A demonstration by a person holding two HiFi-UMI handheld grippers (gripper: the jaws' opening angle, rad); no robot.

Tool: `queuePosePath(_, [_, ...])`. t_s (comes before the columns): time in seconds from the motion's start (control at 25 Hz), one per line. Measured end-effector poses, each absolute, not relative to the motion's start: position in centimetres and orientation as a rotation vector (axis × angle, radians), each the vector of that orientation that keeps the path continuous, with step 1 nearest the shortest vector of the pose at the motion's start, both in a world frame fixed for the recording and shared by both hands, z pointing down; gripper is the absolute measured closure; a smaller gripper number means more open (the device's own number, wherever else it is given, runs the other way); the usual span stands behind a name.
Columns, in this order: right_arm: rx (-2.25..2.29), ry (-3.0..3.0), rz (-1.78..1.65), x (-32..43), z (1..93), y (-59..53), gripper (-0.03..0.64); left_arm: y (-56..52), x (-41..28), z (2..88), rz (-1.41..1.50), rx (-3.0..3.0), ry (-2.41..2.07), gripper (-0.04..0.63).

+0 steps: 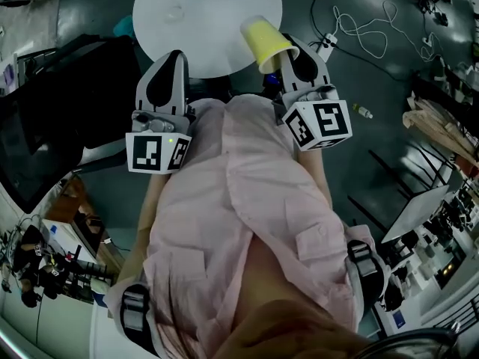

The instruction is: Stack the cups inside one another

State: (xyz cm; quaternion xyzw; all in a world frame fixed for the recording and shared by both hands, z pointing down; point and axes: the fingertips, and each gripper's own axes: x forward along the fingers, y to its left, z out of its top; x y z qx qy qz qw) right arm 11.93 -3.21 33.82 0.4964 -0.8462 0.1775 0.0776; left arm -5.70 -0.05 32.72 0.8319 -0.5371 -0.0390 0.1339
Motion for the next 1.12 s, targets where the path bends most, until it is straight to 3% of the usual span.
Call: queuePosePath(1.12, [1.398, -2.394, 0.536, 0.4, 36.4, -9.4, 0.577, -5.2, -14.3, 32.3, -0.146, 2.446, -1.433, 0.58])
